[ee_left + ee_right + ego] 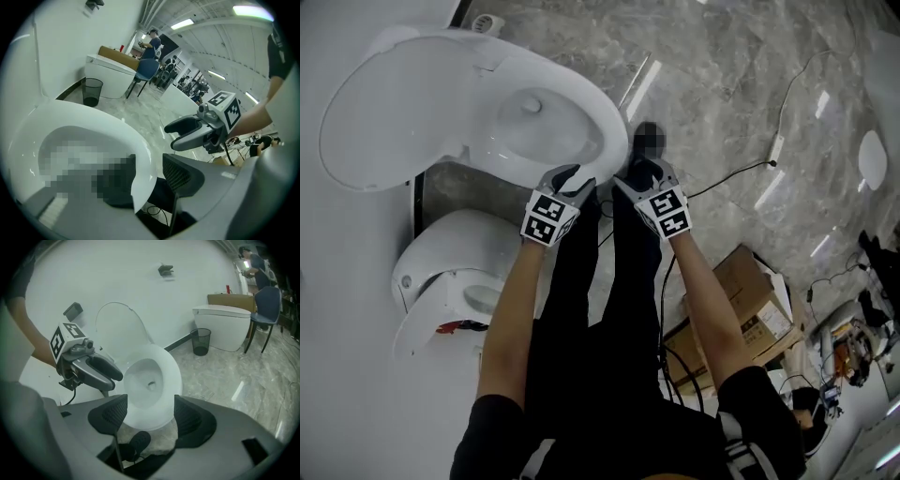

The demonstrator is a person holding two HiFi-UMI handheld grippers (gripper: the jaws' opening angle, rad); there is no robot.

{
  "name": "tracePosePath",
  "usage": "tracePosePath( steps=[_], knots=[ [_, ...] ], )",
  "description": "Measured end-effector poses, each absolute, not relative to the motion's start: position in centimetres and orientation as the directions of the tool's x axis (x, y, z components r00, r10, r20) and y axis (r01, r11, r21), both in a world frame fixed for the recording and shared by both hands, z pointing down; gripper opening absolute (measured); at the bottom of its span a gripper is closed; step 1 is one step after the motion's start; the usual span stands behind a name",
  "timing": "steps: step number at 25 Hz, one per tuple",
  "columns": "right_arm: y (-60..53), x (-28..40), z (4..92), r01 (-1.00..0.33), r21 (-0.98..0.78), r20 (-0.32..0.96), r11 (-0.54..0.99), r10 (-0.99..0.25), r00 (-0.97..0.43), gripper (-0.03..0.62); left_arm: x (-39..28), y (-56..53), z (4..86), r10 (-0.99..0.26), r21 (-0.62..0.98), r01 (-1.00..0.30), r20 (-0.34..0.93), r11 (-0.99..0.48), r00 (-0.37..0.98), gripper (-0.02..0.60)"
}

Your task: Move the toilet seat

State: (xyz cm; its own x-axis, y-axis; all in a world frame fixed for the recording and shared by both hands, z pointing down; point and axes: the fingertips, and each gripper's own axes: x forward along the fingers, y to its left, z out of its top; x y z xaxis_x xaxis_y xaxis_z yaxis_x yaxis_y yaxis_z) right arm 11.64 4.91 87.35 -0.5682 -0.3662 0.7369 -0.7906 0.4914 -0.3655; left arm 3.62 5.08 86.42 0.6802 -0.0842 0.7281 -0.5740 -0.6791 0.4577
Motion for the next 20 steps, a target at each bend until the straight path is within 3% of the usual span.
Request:
tracePosePath(
  steps=[12,20],
  knots=[
    [4.1,12.4,91.9,-0.802,-0.420,0.729,0.425,-0.368,-0.577,0.307,5.3,5.6,92.4,0.019,0.517,-0.537,0.732,-0.667,0.681,0.186],
    [3.8,11.7,93.5,-0.796,-0.453,0.712,0.402,-0.373,-0.594,0.304,6.2,6.5,95.6,0.061,0.512,-0.528,0.754,-0.678,0.654,0.240]
  ],
)
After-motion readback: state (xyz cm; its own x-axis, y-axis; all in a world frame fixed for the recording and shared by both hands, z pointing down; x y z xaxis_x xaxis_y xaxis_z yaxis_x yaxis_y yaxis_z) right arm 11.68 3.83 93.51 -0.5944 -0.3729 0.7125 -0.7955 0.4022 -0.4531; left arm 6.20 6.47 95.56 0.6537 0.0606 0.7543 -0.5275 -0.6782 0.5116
